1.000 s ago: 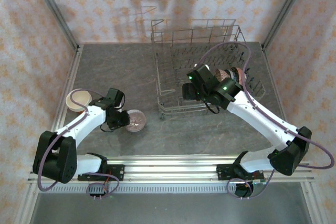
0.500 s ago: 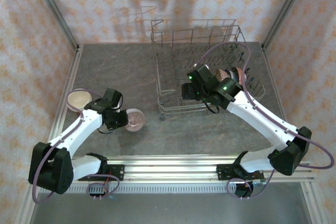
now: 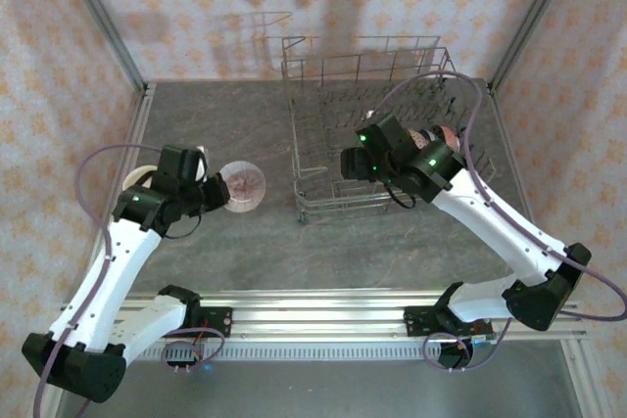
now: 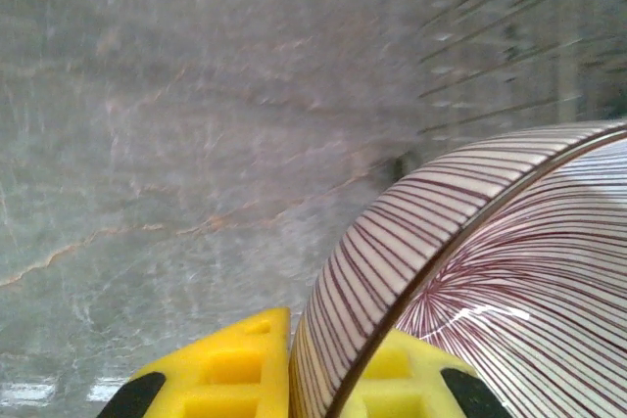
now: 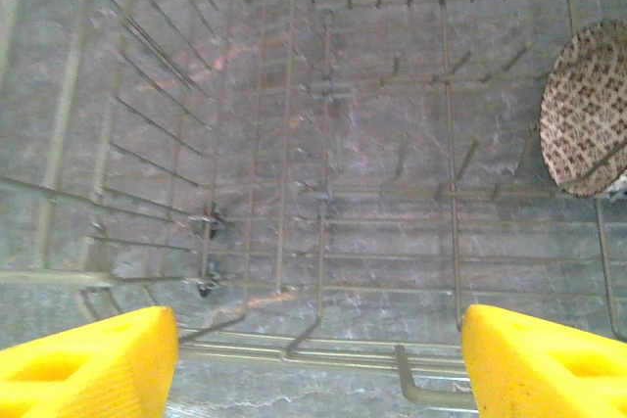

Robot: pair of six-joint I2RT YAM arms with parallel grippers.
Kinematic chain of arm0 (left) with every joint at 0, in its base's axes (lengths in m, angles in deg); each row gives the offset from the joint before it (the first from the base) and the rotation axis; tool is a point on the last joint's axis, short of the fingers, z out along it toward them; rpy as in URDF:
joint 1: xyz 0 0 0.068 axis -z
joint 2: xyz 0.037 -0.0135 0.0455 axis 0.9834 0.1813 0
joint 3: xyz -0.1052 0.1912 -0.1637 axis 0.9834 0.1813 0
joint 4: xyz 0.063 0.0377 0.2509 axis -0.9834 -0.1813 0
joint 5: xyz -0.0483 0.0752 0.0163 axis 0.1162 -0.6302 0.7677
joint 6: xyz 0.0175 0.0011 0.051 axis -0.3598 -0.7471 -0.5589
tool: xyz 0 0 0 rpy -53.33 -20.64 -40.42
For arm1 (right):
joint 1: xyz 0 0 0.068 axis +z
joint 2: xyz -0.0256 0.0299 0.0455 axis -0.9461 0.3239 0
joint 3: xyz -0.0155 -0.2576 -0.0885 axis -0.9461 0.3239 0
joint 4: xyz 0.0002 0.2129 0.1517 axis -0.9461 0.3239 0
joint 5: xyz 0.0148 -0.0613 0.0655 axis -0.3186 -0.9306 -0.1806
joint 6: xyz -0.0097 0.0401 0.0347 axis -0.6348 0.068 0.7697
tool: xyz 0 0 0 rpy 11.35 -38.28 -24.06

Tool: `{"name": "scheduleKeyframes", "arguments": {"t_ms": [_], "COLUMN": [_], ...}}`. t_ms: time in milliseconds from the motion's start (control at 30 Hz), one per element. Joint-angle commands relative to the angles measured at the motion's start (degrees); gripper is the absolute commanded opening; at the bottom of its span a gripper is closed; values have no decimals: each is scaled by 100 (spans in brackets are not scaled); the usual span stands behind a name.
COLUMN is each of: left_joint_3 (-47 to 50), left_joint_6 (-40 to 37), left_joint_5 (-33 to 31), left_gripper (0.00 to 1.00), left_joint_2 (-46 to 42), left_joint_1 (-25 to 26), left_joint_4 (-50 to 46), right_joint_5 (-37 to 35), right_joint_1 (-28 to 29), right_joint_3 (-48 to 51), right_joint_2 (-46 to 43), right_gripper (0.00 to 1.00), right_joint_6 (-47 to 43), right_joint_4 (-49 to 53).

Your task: Load the bowls into the dish rack

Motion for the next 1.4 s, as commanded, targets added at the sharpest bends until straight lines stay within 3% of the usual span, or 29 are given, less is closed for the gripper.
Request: {"name": "scheduleKeyframes", "arguments": {"t_ms": [0, 233, 400, 533, 933, 1233, 1367], "left_joint_3": [-868, -2294, -2955, -3069, -3273, -3295, -3302], "left_joint_6": [80, 187, 2, 33, 76, 74, 81], "left_joint_5": [-348, -609, -624, -737, -951, -997, -1081], "left_gripper": [3, 3, 2, 2, 1, 1, 1], "left_joint_2": [26, 778, 1482, 1740, 2261, 2342, 2345], "left_joint_1": [302, 1011, 1318, 1584, 2116, 2216, 2228], "left_joint_4": [-301, -186, -75, 164, 610, 581, 558], "right_joint_5": [114, 522, 988, 1243, 559, 770, 734], "right_joint_1": [26, 48, 75, 119, 311, 312, 312], "right_joint_3": [-644, -1710, -1774, -1621, -1156, -1021, -1072], "right_joint_2": [-60, 287, 234, 163, 228, 538, 613], "right_gripper": [75, 73, 72, 70, 65, 59, 52], "right_joint_6": [-243, -430, -328, -253, -19, 120, 149], "right_joint_4": [275, 375, 98, -76, -338, -691, -658]}}
